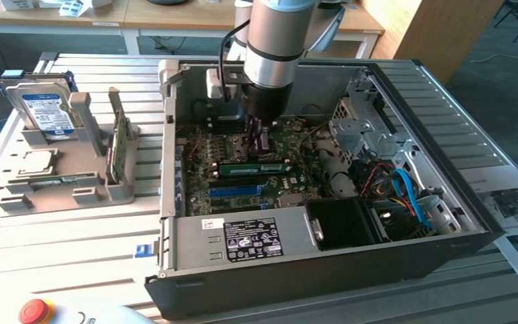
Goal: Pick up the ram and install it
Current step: 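Press down the ram until it locks into place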
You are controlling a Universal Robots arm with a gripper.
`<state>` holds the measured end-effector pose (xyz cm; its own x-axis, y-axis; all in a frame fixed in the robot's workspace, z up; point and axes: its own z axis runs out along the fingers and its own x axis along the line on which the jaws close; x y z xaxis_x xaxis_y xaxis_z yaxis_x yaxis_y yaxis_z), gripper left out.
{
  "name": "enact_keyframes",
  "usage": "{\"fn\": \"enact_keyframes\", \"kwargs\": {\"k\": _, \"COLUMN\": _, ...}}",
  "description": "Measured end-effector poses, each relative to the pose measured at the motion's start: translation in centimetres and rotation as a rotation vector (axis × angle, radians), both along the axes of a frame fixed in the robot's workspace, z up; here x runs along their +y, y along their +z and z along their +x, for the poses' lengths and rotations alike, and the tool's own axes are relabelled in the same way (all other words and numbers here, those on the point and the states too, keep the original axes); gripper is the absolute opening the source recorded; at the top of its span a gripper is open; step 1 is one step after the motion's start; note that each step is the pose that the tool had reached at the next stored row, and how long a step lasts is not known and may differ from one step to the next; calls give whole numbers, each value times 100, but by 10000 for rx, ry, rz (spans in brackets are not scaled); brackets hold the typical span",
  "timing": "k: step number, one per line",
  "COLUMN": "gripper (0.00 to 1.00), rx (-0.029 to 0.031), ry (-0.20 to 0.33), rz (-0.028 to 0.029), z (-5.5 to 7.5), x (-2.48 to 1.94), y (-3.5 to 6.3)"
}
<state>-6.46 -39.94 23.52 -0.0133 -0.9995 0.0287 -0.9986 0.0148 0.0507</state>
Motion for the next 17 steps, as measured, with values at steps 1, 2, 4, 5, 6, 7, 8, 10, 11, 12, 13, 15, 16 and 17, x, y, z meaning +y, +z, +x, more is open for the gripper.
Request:
{"fn": "enact_keyframes", "kwargs": {"k": 1, "gripper": 10, "rx": -1, "ry": -1, "rz": 1, "z": 0, "x": 0, "y": 0}}
{"fn": "enact_keyframes", "kwargs": {"k": 2, "gripper": 10, "rx": 0, "ry": -1, "rz": 1, "z": 0, "x": 0, "y": 0}}
{"fn": "enact_keyframes", "kwargs": {"k": 4, "gripper": 10, "rx": 0, "ry": -2, "rz": 1, "z": -2, "x": -4, "y": 0}}
{"fn": "enact_keyframes", "kwargs": {"k": 5, "gripper": 10, "rx": -1, "ry": -2, "rz": 1, "z": -1, "x": -8, "y": 0}}
{"fn": "enact_keyframes", "kwargs": {"k": 6, "gripper": 10, "rx": -1, "ry": -1, "rz": 1, "z": -1, "x": -12, "y": 0}}
{"fn": "enact_keyframes", "kwargs": {"k": 7, "gripper": 10, "rx": 0, "ry": -2, "rz": 1, "z": -1, "x": -16, "y": 0}}
{"fn": "enact_keyframes", "kwargs": {"k": 8, "gripper": 10, "rx": 0, "ry": -3, "rz": 1, "z": -1, "x": -19, "y": 0}}
{"fn": "enact_keyframes", "kwargs": {"k": 10, "gripper": 10, "rx": 0, "ry": -2, "rz": 1, "z": -2, "x": -25, "y": 0}}
{"fn": "enact_keyframes", "kwargs": {"k": 11, "gripper": 10, "rx": 0, "ry": -1, "rz": 1, "z": -3, "x": -27, "y": 0}}
{"fn": "enact_keyframes", "kwargs": {"k": 12, "gripper": 10, "rx": 0, "ry": -2, "rz": 1, "z": -4, "x": -31, "y": 0}}
{"fn": "enact_keyframes", "kwargs": {"k": 13, "gripper": 10, "rx": 0, "ry": -1, "rz": 1, "z": -5, "x": -35, "y": 0}}
{"fn": "enact_keyframes", "kwargs": {"k": 15, "gripper": 10, "rx": -1, "ry": -1, "rz": 2, "z": -8, "x": -42, "y": -1}}
{"fn": "enact_keyframes", "kwargs": {"k": 16, "gripper": 10, "rx": 0, "ry": -1, "rz": 2, "z": -10, "x": -46, "y": 0}}
{"fn": "enact_keyframes", "kwargs": {"k": 17, "gripper": 10, "rx": 0, "ry": -1, "rz": 1, "z": -11, "x": -50, "y": 0}}
